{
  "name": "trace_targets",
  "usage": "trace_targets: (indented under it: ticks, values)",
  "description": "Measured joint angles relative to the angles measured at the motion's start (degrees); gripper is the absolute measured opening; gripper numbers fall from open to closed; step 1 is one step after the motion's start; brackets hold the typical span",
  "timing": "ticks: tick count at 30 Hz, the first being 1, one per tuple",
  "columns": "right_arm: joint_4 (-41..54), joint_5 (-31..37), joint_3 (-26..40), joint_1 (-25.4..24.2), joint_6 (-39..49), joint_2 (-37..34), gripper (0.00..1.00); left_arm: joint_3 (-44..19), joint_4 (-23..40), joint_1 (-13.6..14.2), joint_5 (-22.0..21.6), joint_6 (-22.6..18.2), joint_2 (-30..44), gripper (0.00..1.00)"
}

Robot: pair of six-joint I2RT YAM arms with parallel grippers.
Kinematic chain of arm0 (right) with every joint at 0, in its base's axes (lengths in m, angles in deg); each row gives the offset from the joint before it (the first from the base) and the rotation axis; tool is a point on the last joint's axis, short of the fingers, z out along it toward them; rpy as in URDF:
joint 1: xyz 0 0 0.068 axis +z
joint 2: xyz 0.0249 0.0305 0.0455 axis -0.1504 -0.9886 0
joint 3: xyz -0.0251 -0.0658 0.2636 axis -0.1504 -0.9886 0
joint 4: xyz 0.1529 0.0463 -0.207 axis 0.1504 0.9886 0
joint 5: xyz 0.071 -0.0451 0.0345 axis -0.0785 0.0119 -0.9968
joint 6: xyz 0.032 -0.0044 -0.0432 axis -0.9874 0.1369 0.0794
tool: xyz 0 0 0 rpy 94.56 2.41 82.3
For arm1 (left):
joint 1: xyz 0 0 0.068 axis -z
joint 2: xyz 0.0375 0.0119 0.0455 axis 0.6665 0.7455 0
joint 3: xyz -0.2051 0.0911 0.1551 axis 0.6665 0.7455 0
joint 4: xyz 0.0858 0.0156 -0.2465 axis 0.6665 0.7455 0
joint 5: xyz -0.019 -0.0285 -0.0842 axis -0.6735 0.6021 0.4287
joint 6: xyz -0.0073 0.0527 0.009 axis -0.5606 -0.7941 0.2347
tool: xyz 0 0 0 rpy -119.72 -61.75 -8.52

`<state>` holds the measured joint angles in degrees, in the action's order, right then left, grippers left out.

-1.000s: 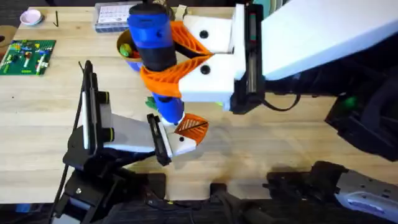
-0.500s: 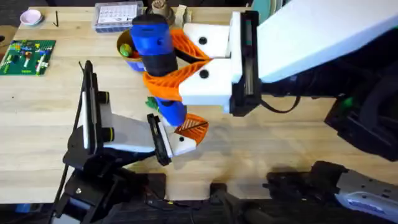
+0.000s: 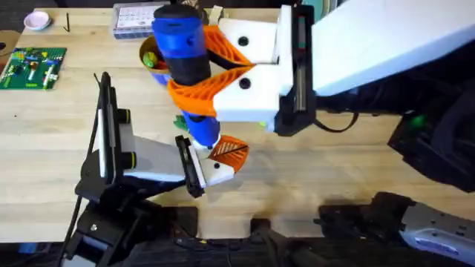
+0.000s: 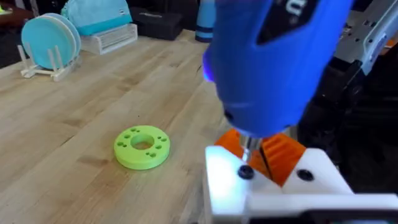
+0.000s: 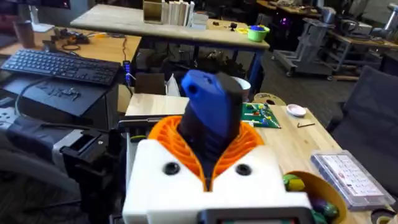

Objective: Pick up the gripper from the table and insert it into the empty holder that is missing its gripper. Then pick up a screw, insert it into the mounting hole, and use the screwdriver to tighten it. Finally, clean up the table by picking up the vegetable and placing it into the bucket.

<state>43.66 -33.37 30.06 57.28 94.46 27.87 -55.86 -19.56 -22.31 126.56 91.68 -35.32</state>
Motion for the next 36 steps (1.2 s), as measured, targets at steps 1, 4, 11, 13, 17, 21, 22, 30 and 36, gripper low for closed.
trace_targets:
  ticks: [1, 4, 11, 13, 17, 21, 22, 30, 36]
  values:
    - [0.00, 0.00, 0.00, 0.00, 0.00, 0.00, 0.021, 0.00, 0.00, 0.00, -0.02, 0.00, 0.00, 0.003]
    - [0.00, 0.00, 0.00, 0.00, 0.00, 0.00, 0.021, 0.00, 0.00, -0.02, 0.00, 0.00, 0.00, 0.003]
    - [0.09, 0.00, 0.00, 0.00, 0.00, -0.12, 0.021, 0.00, 0.00, -0.01, 0.00, 0.00, 0.00, 0.003]
    - [0.11, 0.00, 0.00, 0.02, 0.00, -0.50, 0.021, 0.00, 0.00, 0.00, -0.02, 0.00, 0.00, 0.003]
    - [0.04, 0.05, 0.00, 0.00, 0.00, -1.61, 0.021, 0.00, 0.00, -0.02, -0.02, 0.20, 0.02, 0.003]
    - [0.61, 0.01, 0.00, 0.00, -0.02, -1.60, 0.021, 0.00, 0.02, 0.00, 0.00, 0.24, 0.02, 0.003]
    - [0.77, 0.00, 0.00, 0.00, -0.01, -1.60, 0.021, 0.00, 0.02, 0.00, -0.02, 0.24, 0.01, 0.003]
    - [1.51, 0.17, 0.00, 0.00, -0.04, -1.57, 0.021, 0.00, 0.02, -0.02, 0.00, 0.50, 0.07, 0.003]
    - [-1.08, 0.07, -0.11, -0.34, -0.06, -1.55, 0.021, 0.00, 0.00, -0.02, -0.02, 0.46, 0.07, 0.003]
